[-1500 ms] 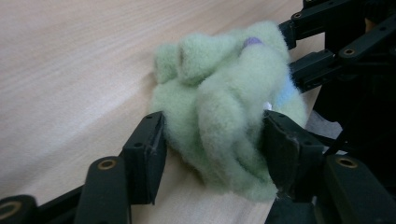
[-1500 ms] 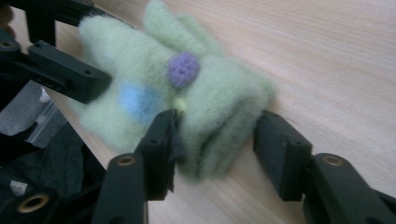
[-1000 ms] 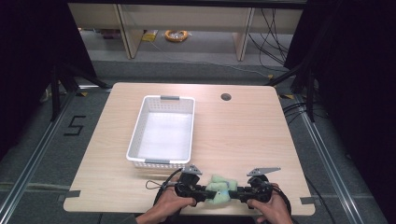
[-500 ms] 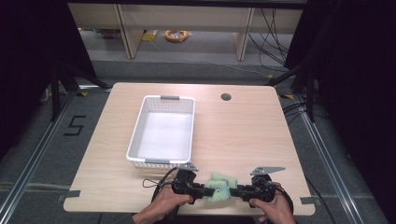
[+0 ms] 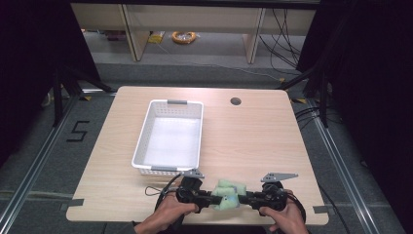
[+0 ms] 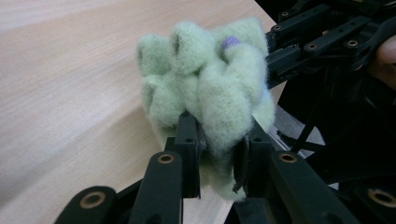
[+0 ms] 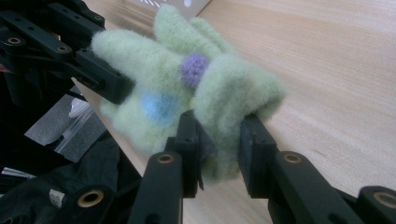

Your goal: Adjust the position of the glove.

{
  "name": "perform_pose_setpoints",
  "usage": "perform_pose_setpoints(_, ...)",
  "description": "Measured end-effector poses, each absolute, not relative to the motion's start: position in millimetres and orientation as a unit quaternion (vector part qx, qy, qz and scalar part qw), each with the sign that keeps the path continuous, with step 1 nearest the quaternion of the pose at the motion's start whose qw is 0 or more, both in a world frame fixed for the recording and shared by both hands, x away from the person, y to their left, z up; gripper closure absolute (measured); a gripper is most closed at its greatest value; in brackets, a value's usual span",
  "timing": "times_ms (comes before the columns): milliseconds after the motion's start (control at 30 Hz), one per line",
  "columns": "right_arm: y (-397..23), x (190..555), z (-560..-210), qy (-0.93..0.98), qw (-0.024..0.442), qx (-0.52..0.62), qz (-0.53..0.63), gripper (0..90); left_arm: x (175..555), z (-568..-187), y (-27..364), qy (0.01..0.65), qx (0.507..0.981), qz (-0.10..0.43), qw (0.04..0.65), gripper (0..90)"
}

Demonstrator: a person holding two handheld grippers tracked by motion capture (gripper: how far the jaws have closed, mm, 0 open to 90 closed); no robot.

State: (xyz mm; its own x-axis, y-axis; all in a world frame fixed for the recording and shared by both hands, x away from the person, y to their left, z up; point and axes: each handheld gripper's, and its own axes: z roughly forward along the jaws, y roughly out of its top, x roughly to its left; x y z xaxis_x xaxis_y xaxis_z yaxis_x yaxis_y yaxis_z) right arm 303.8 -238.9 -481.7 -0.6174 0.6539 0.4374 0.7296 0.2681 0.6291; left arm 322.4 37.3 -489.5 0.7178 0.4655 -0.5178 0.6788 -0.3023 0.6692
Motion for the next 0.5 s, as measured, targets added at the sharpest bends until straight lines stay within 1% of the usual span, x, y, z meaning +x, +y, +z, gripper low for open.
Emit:
perform_pose_setpoints(67,-239.4,305.5,-481.0,-0.802,0.027,-0.425,-0.418,72.6,322.1,-488.2,37.9,0.363,0.8,-0.108,0.466,73.1)
perform_pose_setpoints(100,-237.3,304.4,-480.5,-0.796,0.042,-0.433,-0.422,72.6,322.3,-487.8,38.4,0.364,0.801,-0.106,0.463,73.0)
perform_pose_setpoints(133,-237.1,304.3,-479.6,-0.796,0.043,-0.433,-0.42,72.6,323.3,-487.7,39.0,0.36,0.804,-0.103,0.461,73.0)
perform_pose_setpoints(167,-238.1,306.4,-479.9,-0.803,0.026,-0.423,-0.42,72.6,324.3,-488.3,39.4,0.357,0.802,-0.111,0.466,73.0)
perform_pose_setpoints(200,-237.9,308.1,-481.4,-0.803,0.033,-0.415,-0.426,72.6,324.5,-487.6,39.7,0.356,0.803,-0.11,0.465,73.0)
perform_pose_setpoints(233,-237.0,307.4,-480.8,-0.801,0.028,-0.426,-0.419,72.6,324.8,-486.8,39.7,0.356,0.803,-0.11,0.465,72.9)
perform_pose_setpoints(333,-235.5,308.0,-480.1,-0.797,0.032,-0.431,-0.422,72.5,324.9,-484.5,40.3,0.361,0.805,-0.101,0.46,72.9)
perform_pose_setpoints(400,-235.5,308.3,-478.8,-0.795,0.044,-0.429,-0.427,72.5,326.4,-484.3,40.9,0.356,0.805,-0.102,0.464,72.7)
perform_pose_setpoints(433,-237.0,310.0,-477.8,-0.802,0.026,-0.419,-0.425,72.5,326.8,-484.2,41.4,0.355,0.805,-0.105,0.464,72.6)
perform_pose_setpoints(467,-235.9,309.0,-476.4,-0.799,0.038,-0.427,-0.422,72.5,327.0,-484.1,41.7,0.357,0.803,-0.107,0.464,72.5)
perform_pose_setpoints(500,-235.3,309.7,-476.2,-0.797,0.038,-0.426,-0.426,72.5,326.4,-482.7,42.3,0.363,0.805,-0.098,0.459,72.4)
